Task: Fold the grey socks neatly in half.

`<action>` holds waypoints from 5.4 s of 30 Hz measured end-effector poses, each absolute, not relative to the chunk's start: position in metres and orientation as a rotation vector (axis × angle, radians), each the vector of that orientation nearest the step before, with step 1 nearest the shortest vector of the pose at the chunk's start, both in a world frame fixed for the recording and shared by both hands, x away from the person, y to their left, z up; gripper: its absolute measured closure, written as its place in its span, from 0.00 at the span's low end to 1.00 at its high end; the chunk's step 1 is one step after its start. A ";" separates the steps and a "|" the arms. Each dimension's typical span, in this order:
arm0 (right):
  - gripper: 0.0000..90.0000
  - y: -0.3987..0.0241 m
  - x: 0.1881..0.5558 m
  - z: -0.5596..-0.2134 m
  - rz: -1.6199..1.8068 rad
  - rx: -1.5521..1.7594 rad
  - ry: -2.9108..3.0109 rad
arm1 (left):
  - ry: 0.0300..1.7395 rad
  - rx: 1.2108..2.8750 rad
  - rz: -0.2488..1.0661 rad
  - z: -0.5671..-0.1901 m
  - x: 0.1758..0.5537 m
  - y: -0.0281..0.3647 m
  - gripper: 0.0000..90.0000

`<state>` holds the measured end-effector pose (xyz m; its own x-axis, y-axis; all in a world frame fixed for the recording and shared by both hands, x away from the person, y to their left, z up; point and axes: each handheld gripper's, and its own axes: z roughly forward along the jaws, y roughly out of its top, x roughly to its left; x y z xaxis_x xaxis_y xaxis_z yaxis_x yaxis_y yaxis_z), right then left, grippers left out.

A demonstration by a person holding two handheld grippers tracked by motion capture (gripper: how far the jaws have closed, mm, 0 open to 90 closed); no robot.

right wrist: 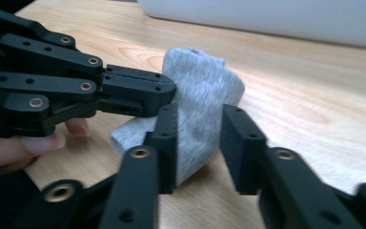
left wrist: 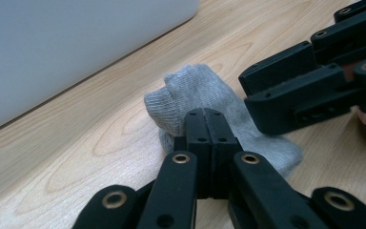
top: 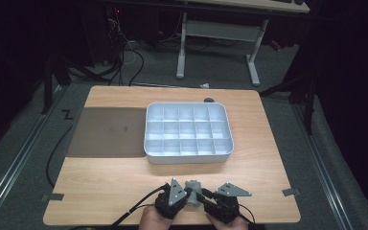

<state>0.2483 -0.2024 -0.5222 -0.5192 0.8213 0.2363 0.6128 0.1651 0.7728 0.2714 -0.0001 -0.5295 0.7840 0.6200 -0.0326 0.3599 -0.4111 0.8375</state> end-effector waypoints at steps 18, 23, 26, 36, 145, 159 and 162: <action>0.61 -0.200 0.263 -0.531 1.374 1.533 2.280 | 0.765 2.044 0.336 -0.531 0.272 0.008 1.00; 0.62 -0.197 0.267 -0.532 1.377 1.537 2.304 | 0.782 2.044 0.324 -0.531 0.273 0.011 1.00; 0.62 -0.196 0.269 -0.532 1.385 1.545 2.315 | 0.788 2.045 0.315 -0.532 0.274 0.012 1.00; 0.52 -0.192 0.270 -0.529 1.363 1.585 2.343 | 0.790 2.044 0.305 -0.532 0.275 0.012 1.00; 0.83 -0.241 0.329 -0.475 0.204 1.255 2.655 | 0.880 1.948 0.373 -0.529 0.291 0.132 0.65; 0.85 -0.241 0.334 -0.477 0.215 1.257 2.706 | 0.883 1.952 0.351 -0.531 0.293 0.132 0.64; 0.86 -0.239 0.334 -0.476 0.194 1.224 2.705 | 0.888 1.946 0.350 -0.531 0.293 0.132 0.64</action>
<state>0.3335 -0.2387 -0.4762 -0.6498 0.7538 -0.0974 0.7322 0.6552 0.1857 0.2931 0.1321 -0.5309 0.6973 0.7079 -0.1126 0.4412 -0.3001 0.8458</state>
